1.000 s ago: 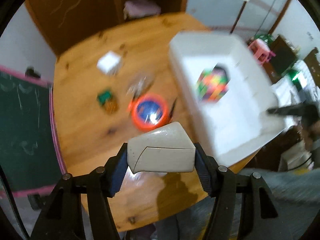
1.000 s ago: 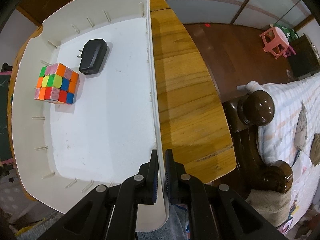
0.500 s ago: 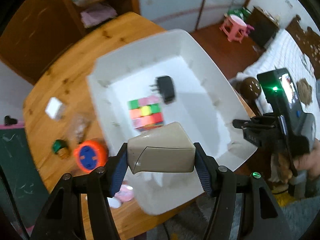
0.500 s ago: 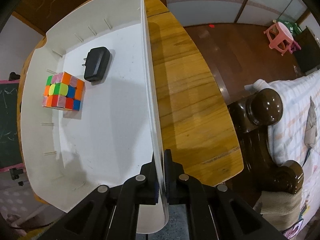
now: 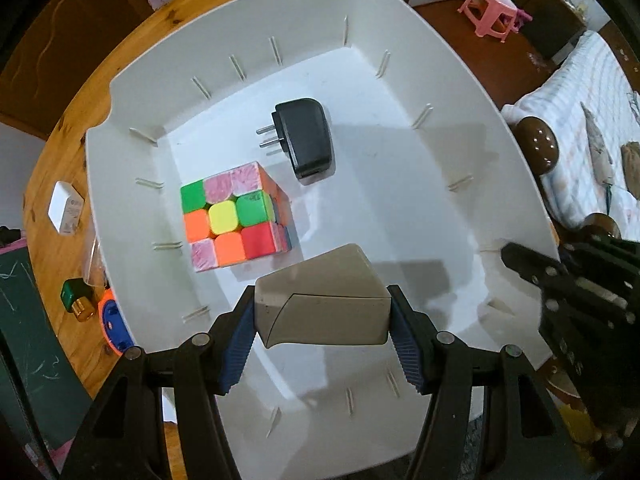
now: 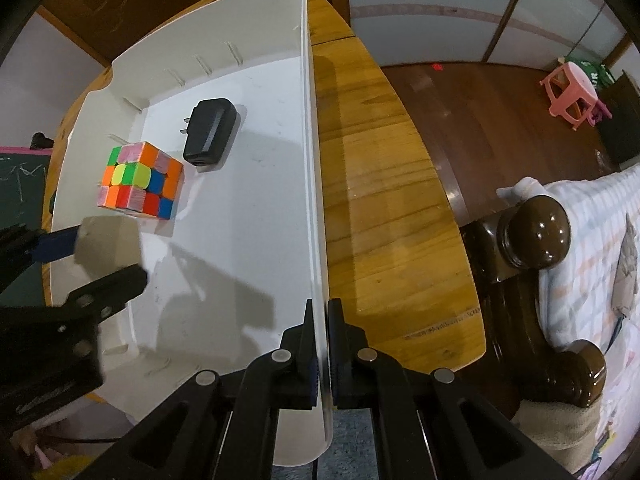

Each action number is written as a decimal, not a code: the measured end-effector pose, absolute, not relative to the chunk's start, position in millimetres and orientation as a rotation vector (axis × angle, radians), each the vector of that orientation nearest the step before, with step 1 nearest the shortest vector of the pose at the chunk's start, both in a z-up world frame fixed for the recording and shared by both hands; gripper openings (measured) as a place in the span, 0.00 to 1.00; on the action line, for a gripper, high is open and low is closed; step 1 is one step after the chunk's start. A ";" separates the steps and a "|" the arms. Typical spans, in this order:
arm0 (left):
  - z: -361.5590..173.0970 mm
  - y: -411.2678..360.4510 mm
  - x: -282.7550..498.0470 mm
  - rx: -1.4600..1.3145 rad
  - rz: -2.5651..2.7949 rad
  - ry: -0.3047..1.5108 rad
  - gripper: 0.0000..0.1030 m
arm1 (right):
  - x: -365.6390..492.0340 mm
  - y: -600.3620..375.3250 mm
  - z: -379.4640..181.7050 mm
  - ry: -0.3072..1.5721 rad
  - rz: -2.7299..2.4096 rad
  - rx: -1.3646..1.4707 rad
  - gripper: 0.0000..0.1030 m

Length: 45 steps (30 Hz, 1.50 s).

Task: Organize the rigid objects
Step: 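Carry the beige block into the tray and open the left gripper, then move the left tool back over the table to the white cube charger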

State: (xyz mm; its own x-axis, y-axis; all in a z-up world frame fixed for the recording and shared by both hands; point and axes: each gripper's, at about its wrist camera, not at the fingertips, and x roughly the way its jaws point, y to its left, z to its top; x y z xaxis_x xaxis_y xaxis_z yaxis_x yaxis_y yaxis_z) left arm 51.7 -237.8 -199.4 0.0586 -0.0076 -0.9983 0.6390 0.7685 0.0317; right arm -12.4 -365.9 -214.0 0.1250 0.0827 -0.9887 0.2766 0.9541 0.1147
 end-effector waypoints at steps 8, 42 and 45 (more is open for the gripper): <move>-214.5 -247.5 51.5 0.573 -0.513 1.467 0.64 | -10.8 -365.1 -214.0 1.454 -0.123 0.282 0.04; -175.6 -230.5 39.9 0.489 -0.523 1.421 0.82 | -8.5 -366.4 -214.9 1.436 -0.140 0.298 0.04; -160.1 -206.6 37.5 0.448 -0.522 1.409 0.81 | -8.2 -367.2 -214.8 1.428 -0.152 0.301 0.03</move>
State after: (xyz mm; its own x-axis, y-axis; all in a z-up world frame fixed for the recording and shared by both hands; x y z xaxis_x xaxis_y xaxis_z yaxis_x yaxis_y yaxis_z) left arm 37.5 -206.6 -160.1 0.0844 -0.0774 -0.9934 0.5891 0.8079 -0.0129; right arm -8.2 -367.2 -214.8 0.1411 0.0764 -0.9870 0.2818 0.9527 0.1140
